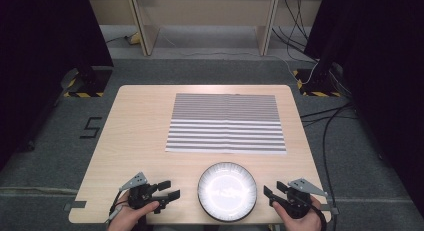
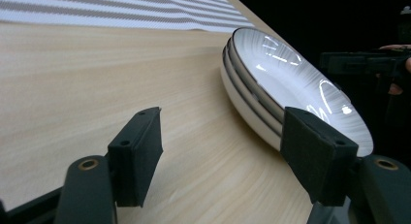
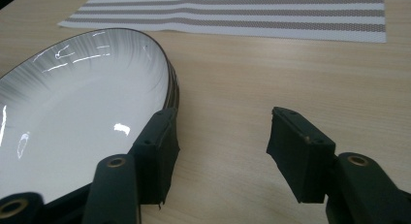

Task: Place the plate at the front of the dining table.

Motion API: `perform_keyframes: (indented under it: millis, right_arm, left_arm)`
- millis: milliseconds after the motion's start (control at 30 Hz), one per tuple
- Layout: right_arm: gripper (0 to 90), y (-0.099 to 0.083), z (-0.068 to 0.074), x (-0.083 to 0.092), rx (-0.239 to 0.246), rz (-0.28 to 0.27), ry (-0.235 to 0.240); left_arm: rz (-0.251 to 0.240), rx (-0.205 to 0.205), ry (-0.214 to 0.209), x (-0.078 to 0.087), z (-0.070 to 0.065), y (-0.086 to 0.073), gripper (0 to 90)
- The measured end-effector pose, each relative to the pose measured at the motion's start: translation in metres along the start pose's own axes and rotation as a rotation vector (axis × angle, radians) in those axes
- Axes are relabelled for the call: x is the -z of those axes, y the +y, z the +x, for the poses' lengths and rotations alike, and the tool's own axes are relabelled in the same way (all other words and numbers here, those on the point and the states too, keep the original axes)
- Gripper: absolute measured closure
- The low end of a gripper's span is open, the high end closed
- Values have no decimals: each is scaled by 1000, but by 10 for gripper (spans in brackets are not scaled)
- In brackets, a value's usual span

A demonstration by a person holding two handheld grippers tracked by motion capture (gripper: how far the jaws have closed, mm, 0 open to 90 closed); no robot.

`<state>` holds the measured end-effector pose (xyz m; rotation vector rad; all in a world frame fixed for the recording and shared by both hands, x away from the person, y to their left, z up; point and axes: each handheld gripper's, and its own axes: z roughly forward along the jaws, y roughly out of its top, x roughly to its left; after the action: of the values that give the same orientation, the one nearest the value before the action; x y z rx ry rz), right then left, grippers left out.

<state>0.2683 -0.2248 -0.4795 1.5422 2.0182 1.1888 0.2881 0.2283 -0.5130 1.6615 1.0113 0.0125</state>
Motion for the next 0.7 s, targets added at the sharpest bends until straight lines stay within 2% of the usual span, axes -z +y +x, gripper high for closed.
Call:
perform_keyframes:
  millis: [100, 200, 300, 400, 500, 600, 700]
  right_arm:
    - [429, 2, 4, -4, 4, 43, 19]
    - [450, 3, 9, -5, -8, 67, 47]
    - [507, 7, 16, -2, 9, 78, 59]
    - [597, 12, 19, 0, 12, 99, 73]
    - [658, 16, 23, -1, 15, 119, 81]
    - [679, 19, 27, -6, 30, 148, 89]
    - [728, 19, 28, -10, 20, 170, 84]
  left_arm:
    - [-1, -5, -14, -3, -5, 7, 326]
    - [32, -14, -34, -9, -13, 13, 366]
    - [53, -10, -51, -14, -19, 17, 434]
    - [41, 9, -69, -19, -26, 21, 471]
    - [61, 8, -67, -24, -29, 23, 511]
    - [102, 21, -52, -32, -31, 22, 533]
    - [131, 23, -33, -39, -33, 21, 545]
